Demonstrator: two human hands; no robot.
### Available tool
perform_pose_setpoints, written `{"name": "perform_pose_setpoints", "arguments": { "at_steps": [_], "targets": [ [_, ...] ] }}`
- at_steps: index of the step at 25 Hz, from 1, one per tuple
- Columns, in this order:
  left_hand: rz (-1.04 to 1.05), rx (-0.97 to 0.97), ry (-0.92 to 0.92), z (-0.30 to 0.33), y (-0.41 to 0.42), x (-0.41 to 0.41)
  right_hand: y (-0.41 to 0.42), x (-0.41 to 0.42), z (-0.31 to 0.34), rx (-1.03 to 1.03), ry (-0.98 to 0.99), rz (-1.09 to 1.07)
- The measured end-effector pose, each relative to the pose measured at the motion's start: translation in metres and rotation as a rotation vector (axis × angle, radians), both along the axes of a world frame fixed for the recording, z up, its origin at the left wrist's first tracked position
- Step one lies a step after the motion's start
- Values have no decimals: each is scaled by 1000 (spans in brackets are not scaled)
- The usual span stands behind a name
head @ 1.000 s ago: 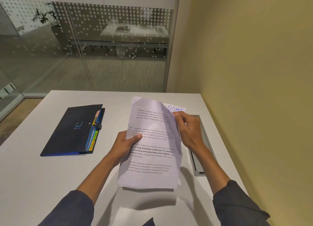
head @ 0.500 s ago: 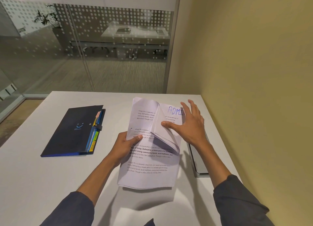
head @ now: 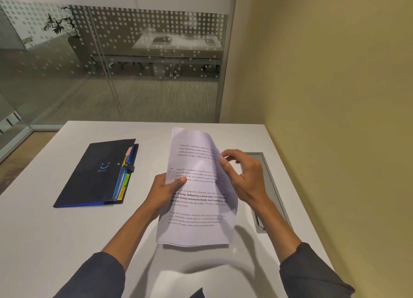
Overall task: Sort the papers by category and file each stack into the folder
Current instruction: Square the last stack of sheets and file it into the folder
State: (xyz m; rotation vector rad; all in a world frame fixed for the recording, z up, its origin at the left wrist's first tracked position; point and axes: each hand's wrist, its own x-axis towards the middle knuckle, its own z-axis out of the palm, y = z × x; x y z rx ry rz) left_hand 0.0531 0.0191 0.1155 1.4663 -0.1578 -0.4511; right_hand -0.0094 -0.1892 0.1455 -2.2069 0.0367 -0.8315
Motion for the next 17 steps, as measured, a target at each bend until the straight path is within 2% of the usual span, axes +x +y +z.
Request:
{"name": "perform_pose_setpoints", "arguments": {
  "at_steps": [3,8,9,11,14,15,17],
  "targets": [
    [18,26,-16,-7,3,6,11,-4,-4,27,-30,75],
    [61,24,30,-17,9,10,32,-19,-16,-269,-210,156],
    [73,20,40,-18,10,10,36,-22,-18,-277,-222,163],
    [73,2,50,-21,12,9,35,-23,-21,-94,-130,102],
    [74,-31,64,-23,12,9,19,-17,-29,489,285,74],
    [78,-38,71,-23,11,9,12,-13,-38,604,385,95],
    [90,-27,96,-27,10,12,2,-6,-60,647,490,92]
  ]
}}
